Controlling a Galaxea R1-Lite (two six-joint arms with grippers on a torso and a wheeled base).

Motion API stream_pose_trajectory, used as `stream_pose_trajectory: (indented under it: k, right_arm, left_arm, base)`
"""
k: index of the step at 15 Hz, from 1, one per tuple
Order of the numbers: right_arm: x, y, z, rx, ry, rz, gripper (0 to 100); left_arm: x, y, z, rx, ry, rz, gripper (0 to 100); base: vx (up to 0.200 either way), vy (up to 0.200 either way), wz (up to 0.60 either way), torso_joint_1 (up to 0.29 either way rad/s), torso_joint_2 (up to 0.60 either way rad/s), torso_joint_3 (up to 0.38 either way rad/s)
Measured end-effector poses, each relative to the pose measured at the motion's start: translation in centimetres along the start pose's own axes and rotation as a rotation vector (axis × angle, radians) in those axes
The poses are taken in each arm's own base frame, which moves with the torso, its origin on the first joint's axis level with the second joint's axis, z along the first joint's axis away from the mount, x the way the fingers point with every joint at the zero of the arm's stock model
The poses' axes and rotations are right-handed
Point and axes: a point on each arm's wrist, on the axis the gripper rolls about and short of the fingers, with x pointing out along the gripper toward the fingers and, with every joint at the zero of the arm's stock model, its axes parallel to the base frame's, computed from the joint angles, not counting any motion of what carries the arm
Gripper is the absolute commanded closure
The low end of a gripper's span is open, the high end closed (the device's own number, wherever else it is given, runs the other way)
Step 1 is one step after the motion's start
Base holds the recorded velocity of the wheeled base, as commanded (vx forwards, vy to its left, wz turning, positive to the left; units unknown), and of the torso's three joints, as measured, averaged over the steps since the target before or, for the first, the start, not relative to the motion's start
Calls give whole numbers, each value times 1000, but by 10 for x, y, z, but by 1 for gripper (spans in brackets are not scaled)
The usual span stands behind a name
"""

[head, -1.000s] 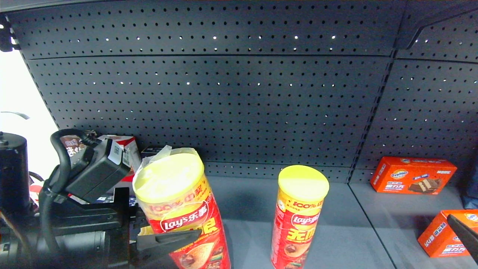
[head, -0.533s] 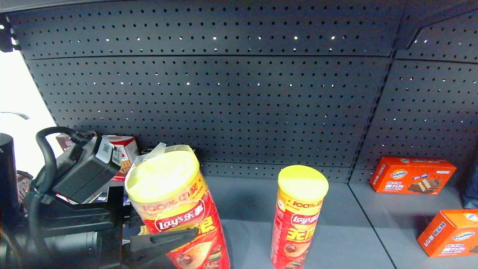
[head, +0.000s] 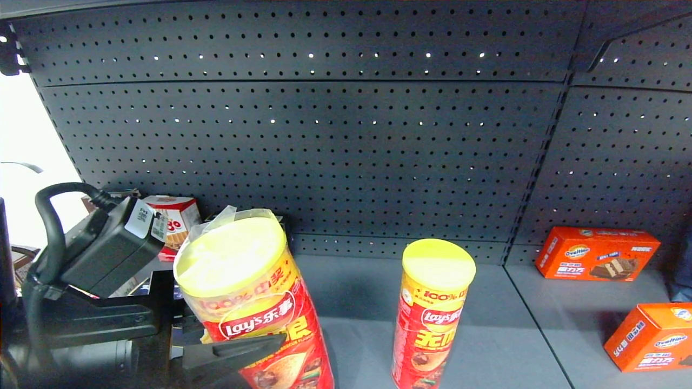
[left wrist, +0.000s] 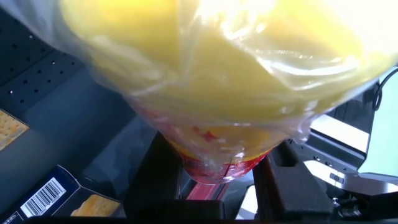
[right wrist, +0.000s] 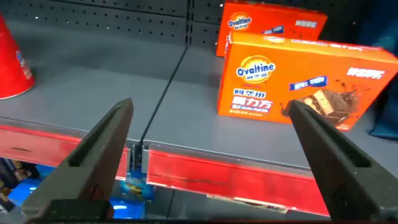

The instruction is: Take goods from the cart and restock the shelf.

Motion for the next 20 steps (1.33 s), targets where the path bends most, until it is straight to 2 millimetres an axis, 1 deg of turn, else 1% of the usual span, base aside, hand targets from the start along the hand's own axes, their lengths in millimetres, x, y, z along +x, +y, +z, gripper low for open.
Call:
stream_pose_trajectory:
  k: [3,4,6,7,8,9,10,11,12,14,17,20]
  right_arm:
    - [-1,-5,0,41,5,-207,0]
    - [-1,-5,0,43,1,-209,0]
    - [-1,-3,1,39,-7,-147,0]
    - [-1,-2,0,34,-10,-86,0]
    - [-1,1,0,31,-15,23,0]
    - [-1,1,0,35,-13,60,0]
    - [-1,0,0,51,-11,17,0]
    - [0,-1,-2,86,-4,-72,0]
    - [0,-2,-4,101,2,-93,0]
    - [1,-1,-6,88,6,-75,0]
    - [1,-1,-7,88,8,-73,0]
    - [1,-1,-7,88,8,-73,0]
  left_arm:
    - [-2,-1,2,6,-12,3,100]
    - [-2,-1,4,9,-17,3,100]
    - [0,1,8,16,-21,6,100]
    - [2,3,9,24,-19,8,100]
    - [6,6,11,39,-17,10,100]
    - [9,9,15,54,-17,10,100]
    - [12,11,17,59,-17,7,100]
    - [15,13,19,60,-16,-1,100]
    - [19,14,19,57,-10,-4,100]
    - [24,18,18,48,5,-5,100]
    - [32,29,19,34,9,-13,100]
    - [47,50,28,51,-49,23,100]
  base:
    - [0,0,0,0,0,0]
    - [0,0,0,0,0,0]
    - [0,0,0,0,0,0]
    - [0,0,0,0,0,0]
    - [0,0,0,0,0,0]
    - [0,0,0,0,0,0]
    - [0,0,0,0,0,0]
    - [0,0,0,0,0,0]
    - [0,0,0,0,0,0]
    - [0,0,0,0,0,0]
    - [0,0,0,0,0,0]
    - [0,0,0,0,0,0]
